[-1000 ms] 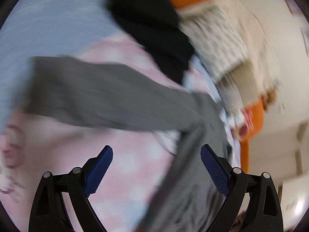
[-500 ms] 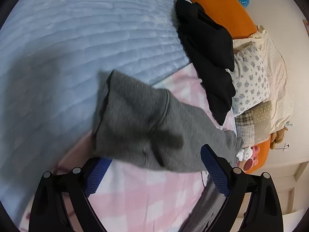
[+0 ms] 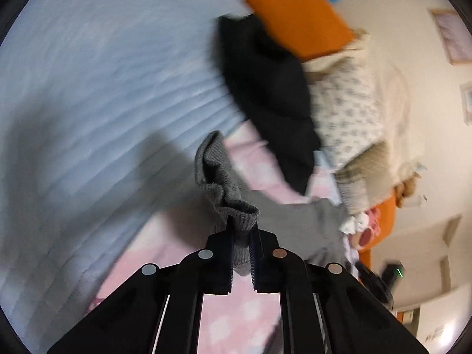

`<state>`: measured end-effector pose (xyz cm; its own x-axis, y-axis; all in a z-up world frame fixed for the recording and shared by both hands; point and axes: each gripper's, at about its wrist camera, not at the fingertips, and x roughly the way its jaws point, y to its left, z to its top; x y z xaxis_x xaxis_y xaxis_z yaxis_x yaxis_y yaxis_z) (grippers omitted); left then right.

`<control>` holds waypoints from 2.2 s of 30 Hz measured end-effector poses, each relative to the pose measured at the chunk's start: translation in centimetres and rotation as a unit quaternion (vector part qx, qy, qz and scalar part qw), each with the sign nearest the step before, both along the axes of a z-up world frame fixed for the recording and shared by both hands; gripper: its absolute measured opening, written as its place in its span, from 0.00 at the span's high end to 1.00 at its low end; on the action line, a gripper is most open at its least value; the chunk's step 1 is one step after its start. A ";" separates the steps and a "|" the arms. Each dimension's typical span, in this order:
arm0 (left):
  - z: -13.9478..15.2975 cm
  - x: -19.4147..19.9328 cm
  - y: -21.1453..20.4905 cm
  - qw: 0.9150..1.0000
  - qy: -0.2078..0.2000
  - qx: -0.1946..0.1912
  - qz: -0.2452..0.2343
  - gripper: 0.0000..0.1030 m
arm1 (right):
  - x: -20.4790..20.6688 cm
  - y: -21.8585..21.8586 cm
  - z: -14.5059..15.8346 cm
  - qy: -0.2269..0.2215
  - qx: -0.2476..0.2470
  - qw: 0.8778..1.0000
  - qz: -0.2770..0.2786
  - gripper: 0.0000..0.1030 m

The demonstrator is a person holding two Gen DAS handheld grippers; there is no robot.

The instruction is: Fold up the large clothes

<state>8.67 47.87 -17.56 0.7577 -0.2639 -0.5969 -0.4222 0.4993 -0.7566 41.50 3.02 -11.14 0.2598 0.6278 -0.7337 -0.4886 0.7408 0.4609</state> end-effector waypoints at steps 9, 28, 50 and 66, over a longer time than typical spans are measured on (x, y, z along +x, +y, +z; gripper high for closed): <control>14.5 3.3 -14.1 0.958 -0.151 0.055 -0.239 0.87 | 6.7 5.8 -5.3 0.085 -0.052 0.994 0.034 0.85; 7.0 1.9 -49.0 0.718 -0.093 0.047 -0.688 0.87 | 7.8 3.8 -6.7 0.099 -0.026 0.994 0.029 0.85; 5.8 1.3 -36.5 0.846 -0.139 0.089 -0.508 0.09 | 8.4 0.6 -3.5 0.092 0.102 0.988 -0.064 0.40; -4.9 17.8 -25.2 0.965 -0.002 0.011 -0.263 0.10 | 7.3 0.7 -0.6 0.041 0.038 0.995 -0.078 0.39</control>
<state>26.47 22.68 -22.47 0.5246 -0.5996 -0.6044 -0.1034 0.6598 -0.7443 48.78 3.70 -11.77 0.2997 0.6393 -0.7082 -0.3297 0.7660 0.5519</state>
